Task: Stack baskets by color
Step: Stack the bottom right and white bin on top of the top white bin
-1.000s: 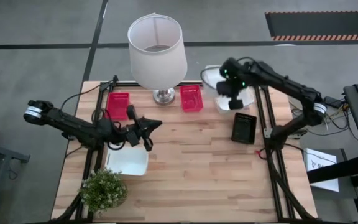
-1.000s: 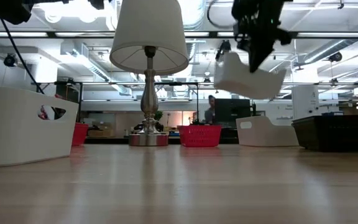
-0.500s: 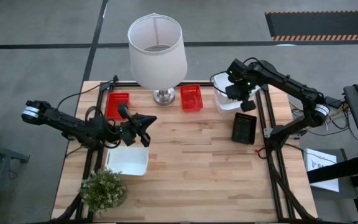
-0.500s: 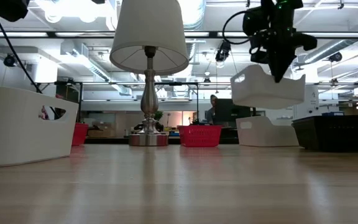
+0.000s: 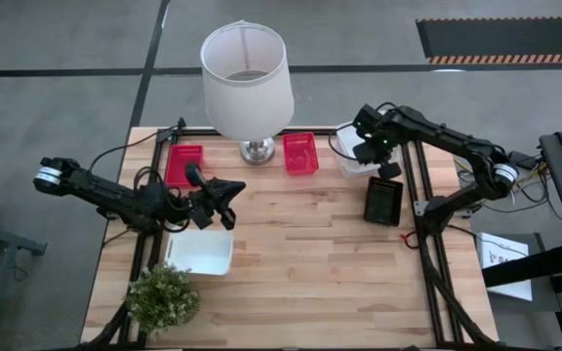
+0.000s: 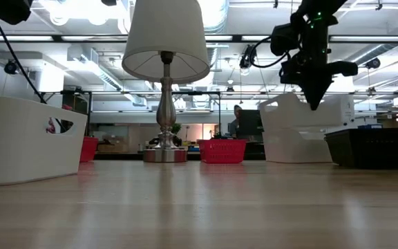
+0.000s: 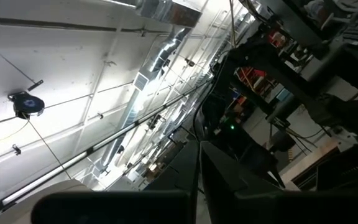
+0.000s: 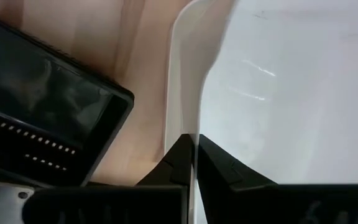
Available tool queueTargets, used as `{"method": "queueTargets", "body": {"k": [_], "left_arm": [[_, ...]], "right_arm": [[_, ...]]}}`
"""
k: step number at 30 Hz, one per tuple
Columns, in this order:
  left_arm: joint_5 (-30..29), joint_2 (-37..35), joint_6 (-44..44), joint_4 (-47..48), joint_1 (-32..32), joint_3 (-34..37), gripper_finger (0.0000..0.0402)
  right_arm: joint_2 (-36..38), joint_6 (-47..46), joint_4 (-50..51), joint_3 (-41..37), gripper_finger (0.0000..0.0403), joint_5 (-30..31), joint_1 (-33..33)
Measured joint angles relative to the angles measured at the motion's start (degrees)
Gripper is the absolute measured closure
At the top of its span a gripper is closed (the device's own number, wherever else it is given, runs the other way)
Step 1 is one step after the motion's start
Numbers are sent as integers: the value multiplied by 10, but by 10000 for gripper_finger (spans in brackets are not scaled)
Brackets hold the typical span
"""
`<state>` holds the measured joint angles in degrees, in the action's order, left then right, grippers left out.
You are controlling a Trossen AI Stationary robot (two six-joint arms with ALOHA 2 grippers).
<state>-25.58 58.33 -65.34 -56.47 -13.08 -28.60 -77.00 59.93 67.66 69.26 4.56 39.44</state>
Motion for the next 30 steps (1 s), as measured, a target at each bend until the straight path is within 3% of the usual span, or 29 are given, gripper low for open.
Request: {"method": "queueTargets", "body": {"k": [20, 30], "left_arm": [[0, 0, 1, 0, 0, 0, 401], [0, 0, 1, 0, 0, 1, 401]], "right_arm": [[0, -19, -11, -45, 394, -1, 0], [0, -19, -72, -85, 388, -1, 0]]}}
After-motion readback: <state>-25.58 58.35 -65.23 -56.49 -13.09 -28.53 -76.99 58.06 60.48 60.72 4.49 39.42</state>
